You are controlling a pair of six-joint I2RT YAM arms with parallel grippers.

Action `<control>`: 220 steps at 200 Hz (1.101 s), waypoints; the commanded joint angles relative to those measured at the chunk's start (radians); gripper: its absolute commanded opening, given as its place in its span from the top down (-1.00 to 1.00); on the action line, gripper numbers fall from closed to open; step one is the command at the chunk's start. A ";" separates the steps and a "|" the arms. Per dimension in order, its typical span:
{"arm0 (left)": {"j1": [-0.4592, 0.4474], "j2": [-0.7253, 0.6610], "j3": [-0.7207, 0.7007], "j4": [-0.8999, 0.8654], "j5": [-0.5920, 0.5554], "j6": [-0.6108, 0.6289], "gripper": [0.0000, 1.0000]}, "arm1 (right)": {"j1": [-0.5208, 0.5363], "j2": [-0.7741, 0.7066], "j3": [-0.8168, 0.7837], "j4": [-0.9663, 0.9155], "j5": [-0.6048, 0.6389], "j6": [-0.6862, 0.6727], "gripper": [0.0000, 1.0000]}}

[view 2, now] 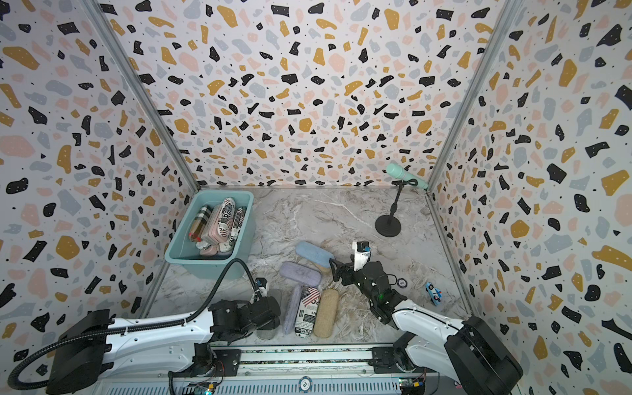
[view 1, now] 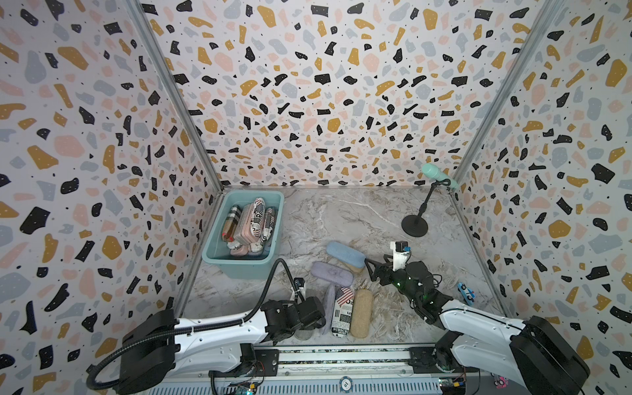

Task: Put the glasses cases into the storage boxes
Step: Move the glasses case to the center of the board, then pick up the glasses case at the center of the board.

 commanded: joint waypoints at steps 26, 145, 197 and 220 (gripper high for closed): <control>-0.005 -0.102 -0.044 -0.038 -0.088 -0.058 -0.25 | 0.003 0.011 0.037 -0.008 -0.004 0.016 -0.81; -0.003 0.010 0.071 -0.143 -0.023 0.027 -0.62 | 0.002 0.009 0.037 -0.005 -0.016 0.011 -0.88; -0.006 0.015 0.008 -0.077 0.029 0.000 -0.67 | 0.003 -0.004 0.034 -0.011 -0.005 0.012 -0.89; -0.006 0.043 -0.007 -0.048 0.010 -0.003 -0.60 | 0.002 0.000 0.034 -0.011 -0.005 0.015 -0.89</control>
